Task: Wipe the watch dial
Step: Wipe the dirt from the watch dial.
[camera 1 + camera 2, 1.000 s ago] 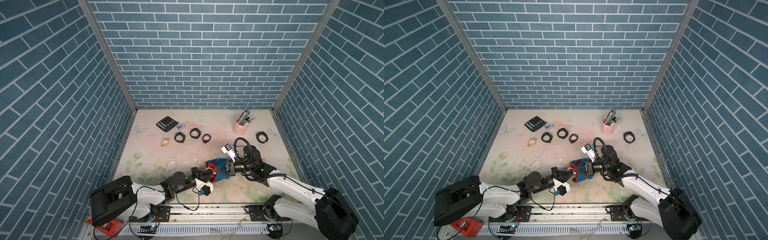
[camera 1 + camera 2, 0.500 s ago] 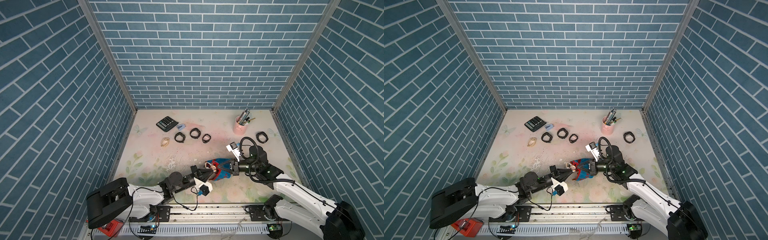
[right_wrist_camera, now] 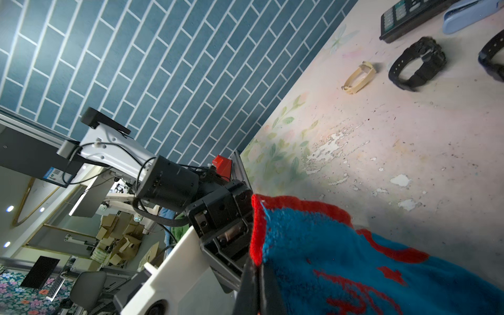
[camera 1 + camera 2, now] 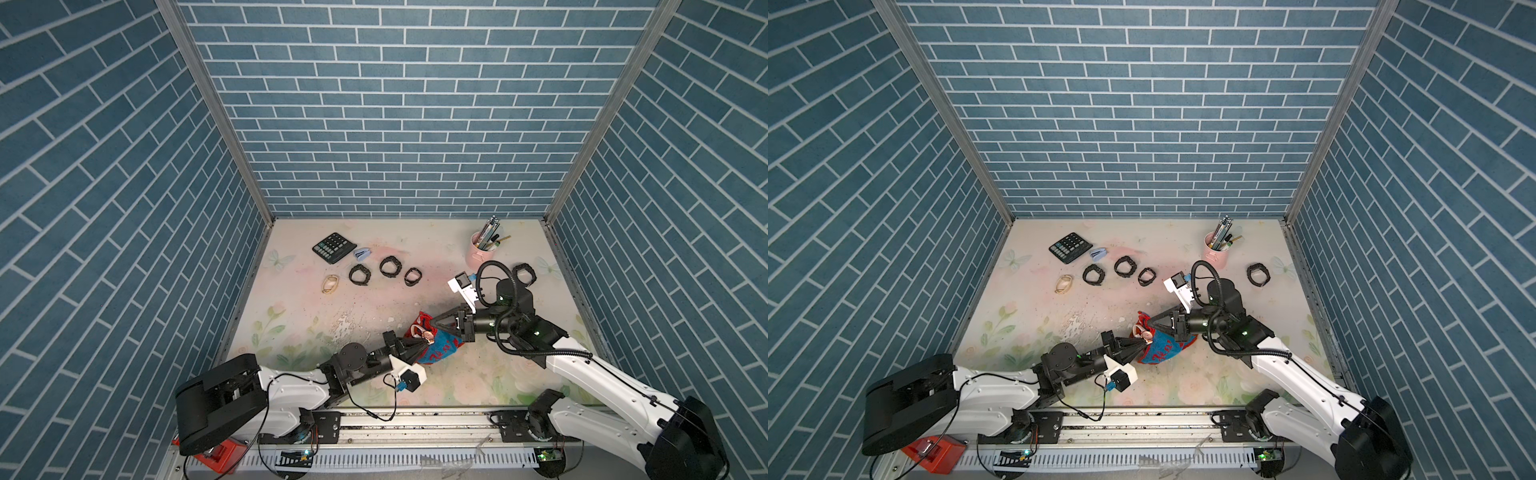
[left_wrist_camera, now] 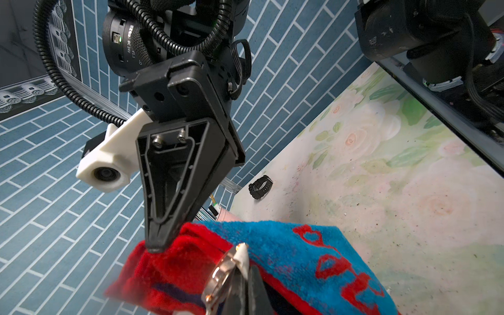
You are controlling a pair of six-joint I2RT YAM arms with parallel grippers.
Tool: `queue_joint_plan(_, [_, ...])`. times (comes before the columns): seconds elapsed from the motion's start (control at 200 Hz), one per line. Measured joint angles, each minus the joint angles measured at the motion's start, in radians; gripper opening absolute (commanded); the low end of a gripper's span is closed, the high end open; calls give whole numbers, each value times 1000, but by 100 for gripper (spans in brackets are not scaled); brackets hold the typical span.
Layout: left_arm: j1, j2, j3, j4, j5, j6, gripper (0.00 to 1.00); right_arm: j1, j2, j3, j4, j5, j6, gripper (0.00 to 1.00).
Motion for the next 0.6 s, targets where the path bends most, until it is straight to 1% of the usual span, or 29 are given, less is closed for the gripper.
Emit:
queue_joint_plan(0.12, [0,24,1,12,0,-1,0,47,29,2,-49,19,-44,0])
queue_joint_plan(0.22, [-3,40,1,12,1,0,0,65,32,6,-76,35,-71,0])
queue_joint_plan(0.6, [-7,40,0,6,-12,7,0,68,-10,5,-148,53,-121,0])
